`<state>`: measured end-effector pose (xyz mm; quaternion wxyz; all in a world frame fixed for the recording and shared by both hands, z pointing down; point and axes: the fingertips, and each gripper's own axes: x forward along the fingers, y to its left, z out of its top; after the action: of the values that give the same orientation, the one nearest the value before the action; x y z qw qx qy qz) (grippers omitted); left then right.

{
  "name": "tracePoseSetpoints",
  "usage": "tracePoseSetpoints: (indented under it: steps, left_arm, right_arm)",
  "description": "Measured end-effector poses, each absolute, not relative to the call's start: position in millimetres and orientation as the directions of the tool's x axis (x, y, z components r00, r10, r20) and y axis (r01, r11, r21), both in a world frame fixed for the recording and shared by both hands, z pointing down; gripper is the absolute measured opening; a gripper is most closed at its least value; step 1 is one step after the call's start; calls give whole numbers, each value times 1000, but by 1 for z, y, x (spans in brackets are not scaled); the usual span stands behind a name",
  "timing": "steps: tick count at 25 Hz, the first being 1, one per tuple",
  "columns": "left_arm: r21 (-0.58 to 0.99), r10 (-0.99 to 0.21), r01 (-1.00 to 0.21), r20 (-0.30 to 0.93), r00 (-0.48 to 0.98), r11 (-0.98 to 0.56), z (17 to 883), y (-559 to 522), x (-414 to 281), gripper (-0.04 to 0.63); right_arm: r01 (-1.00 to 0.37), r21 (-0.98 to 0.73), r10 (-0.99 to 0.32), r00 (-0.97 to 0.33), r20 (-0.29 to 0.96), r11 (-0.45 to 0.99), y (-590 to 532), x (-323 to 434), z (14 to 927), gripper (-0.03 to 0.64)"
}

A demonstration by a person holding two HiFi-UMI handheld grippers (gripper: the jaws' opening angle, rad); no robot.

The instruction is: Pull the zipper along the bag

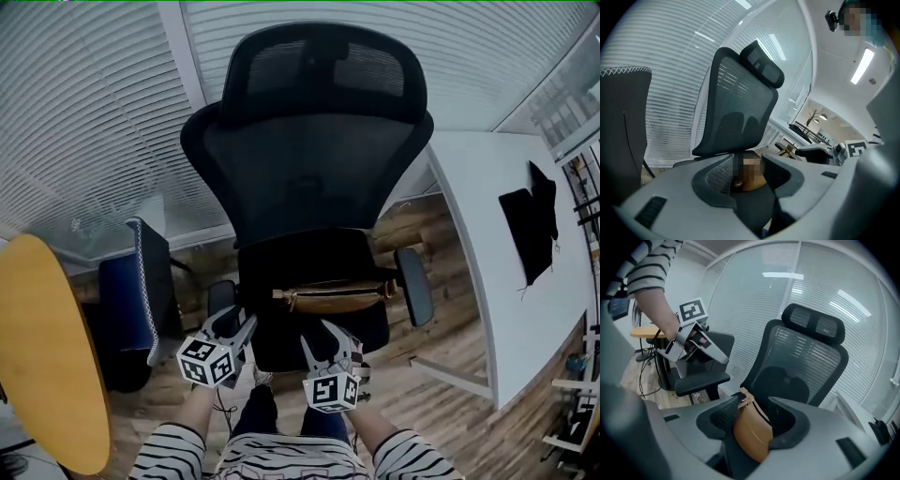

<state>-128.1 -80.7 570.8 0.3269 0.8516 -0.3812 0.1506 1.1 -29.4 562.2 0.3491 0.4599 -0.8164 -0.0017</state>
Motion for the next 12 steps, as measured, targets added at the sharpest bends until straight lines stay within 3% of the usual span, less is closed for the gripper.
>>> tracePoseSetpoints:
  steps: [12]
  left_arm:
    - [517,-503,-706,496,708,-485,608,-89,-112,158]
  right_arm:
    - [-631,525,-796,-267,543,571,-44,-22,645,250]
